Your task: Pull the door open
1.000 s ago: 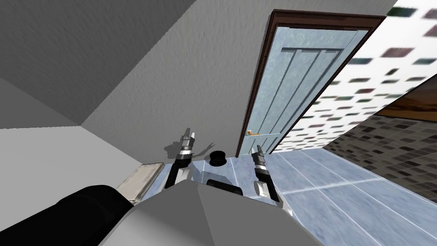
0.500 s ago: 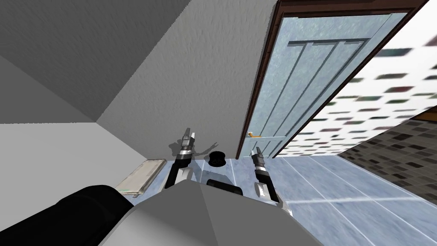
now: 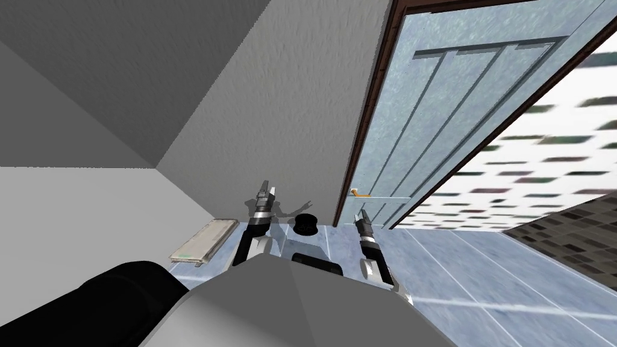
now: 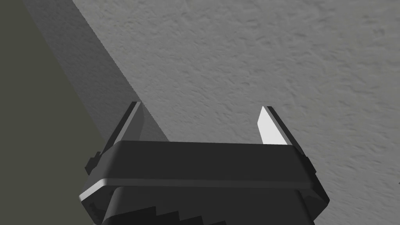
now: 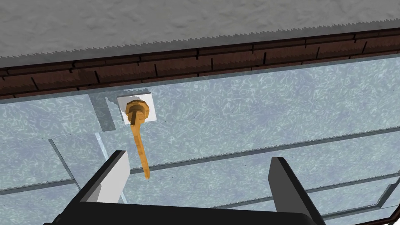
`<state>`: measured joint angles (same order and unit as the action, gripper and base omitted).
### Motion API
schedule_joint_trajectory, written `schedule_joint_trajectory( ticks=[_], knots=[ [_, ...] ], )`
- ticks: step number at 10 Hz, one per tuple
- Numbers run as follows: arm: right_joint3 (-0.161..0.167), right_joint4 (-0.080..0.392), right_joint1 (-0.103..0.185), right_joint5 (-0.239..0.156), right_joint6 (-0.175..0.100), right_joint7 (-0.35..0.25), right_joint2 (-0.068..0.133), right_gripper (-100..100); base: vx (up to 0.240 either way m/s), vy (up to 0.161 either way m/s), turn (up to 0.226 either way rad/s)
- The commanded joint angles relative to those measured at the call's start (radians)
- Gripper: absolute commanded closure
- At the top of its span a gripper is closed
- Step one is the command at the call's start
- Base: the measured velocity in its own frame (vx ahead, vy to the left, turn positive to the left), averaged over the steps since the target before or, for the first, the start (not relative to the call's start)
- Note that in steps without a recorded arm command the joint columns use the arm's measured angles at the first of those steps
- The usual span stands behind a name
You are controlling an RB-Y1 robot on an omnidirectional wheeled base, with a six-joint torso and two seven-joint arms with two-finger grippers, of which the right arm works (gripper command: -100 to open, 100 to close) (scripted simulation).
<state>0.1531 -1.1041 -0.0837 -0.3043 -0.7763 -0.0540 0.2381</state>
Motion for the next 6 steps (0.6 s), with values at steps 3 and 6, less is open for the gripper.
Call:
schedule_joint_trajectory(
  ticks=[3,6],
  knots=[
    [0.015,0.096,0.03,-0.022,-0.016,0.003,0.015,-100,0.042,-0.116,0.146],
    [0.024,0.155,0.049,-0.035,-0.024,0.005,0.024,-100,0.038,-0.139,0.117]
  ],
)
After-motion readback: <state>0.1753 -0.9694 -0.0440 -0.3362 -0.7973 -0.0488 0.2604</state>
